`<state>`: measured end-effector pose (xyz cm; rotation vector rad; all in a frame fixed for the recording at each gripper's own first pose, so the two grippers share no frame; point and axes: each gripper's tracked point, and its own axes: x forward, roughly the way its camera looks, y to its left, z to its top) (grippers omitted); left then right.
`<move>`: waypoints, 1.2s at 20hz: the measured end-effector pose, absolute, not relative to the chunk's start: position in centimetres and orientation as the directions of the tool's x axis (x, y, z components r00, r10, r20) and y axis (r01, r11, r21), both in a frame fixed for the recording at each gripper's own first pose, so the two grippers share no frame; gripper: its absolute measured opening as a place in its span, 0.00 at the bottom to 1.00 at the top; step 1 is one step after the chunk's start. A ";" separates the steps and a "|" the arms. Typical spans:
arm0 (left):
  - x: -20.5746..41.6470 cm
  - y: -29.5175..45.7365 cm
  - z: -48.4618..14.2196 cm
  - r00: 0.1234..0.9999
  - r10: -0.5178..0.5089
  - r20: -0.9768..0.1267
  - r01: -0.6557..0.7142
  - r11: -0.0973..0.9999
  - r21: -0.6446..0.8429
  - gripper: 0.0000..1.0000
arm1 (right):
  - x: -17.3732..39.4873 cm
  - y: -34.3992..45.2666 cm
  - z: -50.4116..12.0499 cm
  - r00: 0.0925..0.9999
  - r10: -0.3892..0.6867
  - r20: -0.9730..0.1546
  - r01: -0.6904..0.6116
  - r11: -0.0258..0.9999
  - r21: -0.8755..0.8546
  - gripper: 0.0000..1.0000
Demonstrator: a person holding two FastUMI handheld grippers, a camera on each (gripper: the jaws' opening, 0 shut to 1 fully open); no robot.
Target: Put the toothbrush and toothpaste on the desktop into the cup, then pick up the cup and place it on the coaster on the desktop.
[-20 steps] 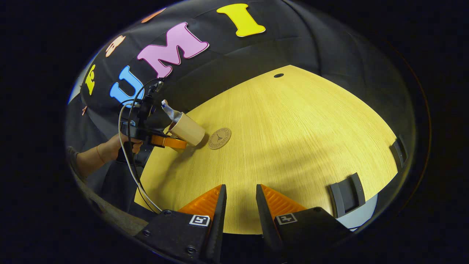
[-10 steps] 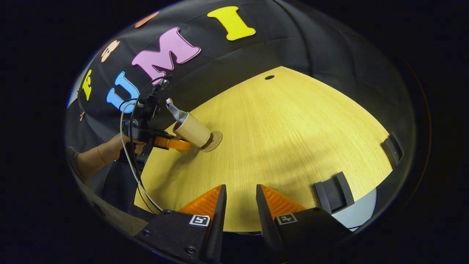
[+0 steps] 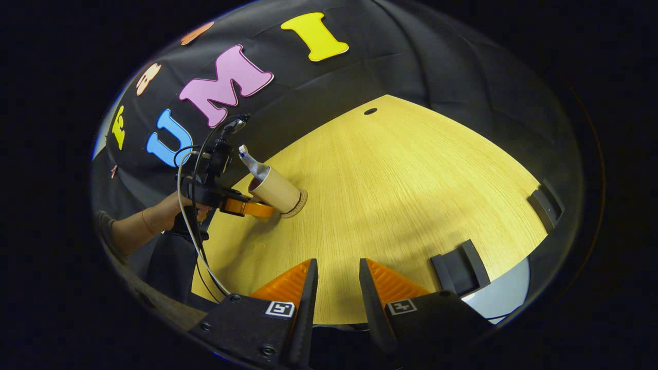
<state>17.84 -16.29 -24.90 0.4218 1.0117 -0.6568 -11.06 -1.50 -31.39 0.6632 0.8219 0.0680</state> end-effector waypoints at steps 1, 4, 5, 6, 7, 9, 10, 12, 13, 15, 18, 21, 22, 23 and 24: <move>17.9 -16.2 -24.9 0.364 -0.305 -0.880 0.679 0.734 0.027 0.31 | -11.1 -1.5 -31.4 0.689 0.305 -0.658 0.194 0.797 0.572 0.50; 17.8 -16.3 -25.2 0.358 -0.295 -0.886 0.677 0.735 0.029 0.32 | -10.8 -1.3 -31.5 0.686 0.306 -0.660 0.195 0.796 0.573 0.50; 17.7 -16.2 -25.2 0.356 -0.291 -0.888 0.676 0.736 0.030 0.29 | -10.8 -1.2 -31.5 0.686 0.307 -0.660 0.194 0.797 0.572 0.50; 17.7 -16.5 -25.3 0.357 -0.295 -0.886 0.677 0.735 0.028 0.33 | -10.7 -1.2 -31.5 0.687 0.306 -0.659 0.193 0.798 0.571 0.50; 17.7 -16.3 -25.3 0.352 -0.293 -0.889 0.680 0.733 0.028 0.30 | -10.6 -1.2 -31.5 0.687 0.306 -0.659 0.192 0.798 0.571 0.50; 17.5 -16.5 -25.0 0.354 -0.308 -0.883 0.689 0.724 0.024 0.32 | -10.5 -1.1 -31.5 0.685 0.307 -0.661 0.193 0.798 0.571 0.50; 17.3 -16.5 -24.9 0.352 -0.310 -0.883 0.694 0.720 0.023 0.34 | -10.4 -1.0 -31.6 0.685 0.307 -0.661 0.194 0.798 0.571 0.50; 17.5 -16.5 -24.6 0.352 -0.325 -0.878 0.699 0.714 0.016 0.41 | -10.2 -0.7 -31.6 0.683 0.309 -0.662 0.193 0.798 0.571 0.50; 17.6 -16.5 -24.3 0.359 -0.330 -0.873 0.700 0.714 0.018 0.49 | -10.1 -0.6 -31.5 0.682 0.310 -0.663 0.191 0.799 0.570 0.50; 17.4 -16.6 -24.0 0.361 -0.343 -0.867 0.708 0.706 0.016 0.71 | -9.9 -0.4 -31.4 0.684 0.311 -0.660 0.186 0.801 0.569 0.50; 17.1 -16.5 -23.5 0.370 -0.363 -0.855 0.725 0.688 0.021 0.82 | -9.3 0.0 -30.9 0.687 0.311 -0.657 0.179 0.804 0.568 0.50; 17.0 -15.2 -22.7 0.405 -0.360 -0.841 0.712 0.701 0.044 0.87 | -8.8 0.5 -30.5 0.690 0.311 -0.653 0.171 0.807 0.565 0.50; 16.9 -14.7 -22.3 0.414 -0.361 -0.835 0.706 0.707 0.044 0.87 | -8.6 0.8 -30.3 0.692 0.312 -0.651 0.168 0.807 0.566 0.50; 16.6 -14.2 -22.0 0.414 -0.369 -0.832 0.704 0.710 0.035 0.87 | -8.3 1.2 -30.2 0.691 0.316 -0.651 0.163 0.809 0.565 0.50; 16.3 -13.6 -21.6 0.412 -0.381 -0.828 0.704 0.710 0.024 0.87 | -8.1 1.7 -30.1 0.689 0.319 -0.651 0.156 0.811 0.564 0.50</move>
